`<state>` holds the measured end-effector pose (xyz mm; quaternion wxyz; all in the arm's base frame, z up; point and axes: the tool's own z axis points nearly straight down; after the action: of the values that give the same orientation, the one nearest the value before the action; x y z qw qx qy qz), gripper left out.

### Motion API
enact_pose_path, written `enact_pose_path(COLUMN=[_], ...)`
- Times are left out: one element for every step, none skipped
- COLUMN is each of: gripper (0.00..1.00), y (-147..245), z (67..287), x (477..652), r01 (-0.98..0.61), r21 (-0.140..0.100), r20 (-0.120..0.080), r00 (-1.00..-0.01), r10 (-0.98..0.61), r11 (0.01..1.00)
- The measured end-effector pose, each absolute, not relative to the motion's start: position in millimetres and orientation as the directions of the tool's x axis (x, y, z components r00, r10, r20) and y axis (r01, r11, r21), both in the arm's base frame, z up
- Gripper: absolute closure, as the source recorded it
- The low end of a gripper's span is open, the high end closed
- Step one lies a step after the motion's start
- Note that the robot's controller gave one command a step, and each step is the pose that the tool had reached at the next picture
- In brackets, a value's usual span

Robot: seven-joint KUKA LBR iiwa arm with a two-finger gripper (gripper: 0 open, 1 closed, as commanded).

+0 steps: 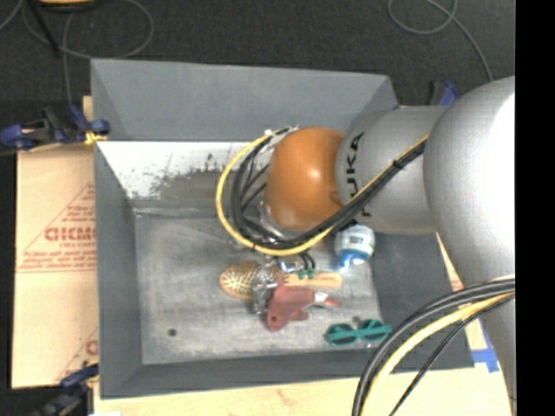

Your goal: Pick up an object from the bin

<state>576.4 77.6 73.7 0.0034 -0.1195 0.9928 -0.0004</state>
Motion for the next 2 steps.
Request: enact_pose_path(gripper=[1.00,1.00], y=[67.7,67.7], z=[75.8,75.8], x=[558.1,558.1], r01=[-0.235,-0.234], r21=[0.002,0.002], r20=[-0.022,-0.022], r00=[-0.972,-0.972], r10=[-0.234,-0.234], r11=[0.972,0.972])
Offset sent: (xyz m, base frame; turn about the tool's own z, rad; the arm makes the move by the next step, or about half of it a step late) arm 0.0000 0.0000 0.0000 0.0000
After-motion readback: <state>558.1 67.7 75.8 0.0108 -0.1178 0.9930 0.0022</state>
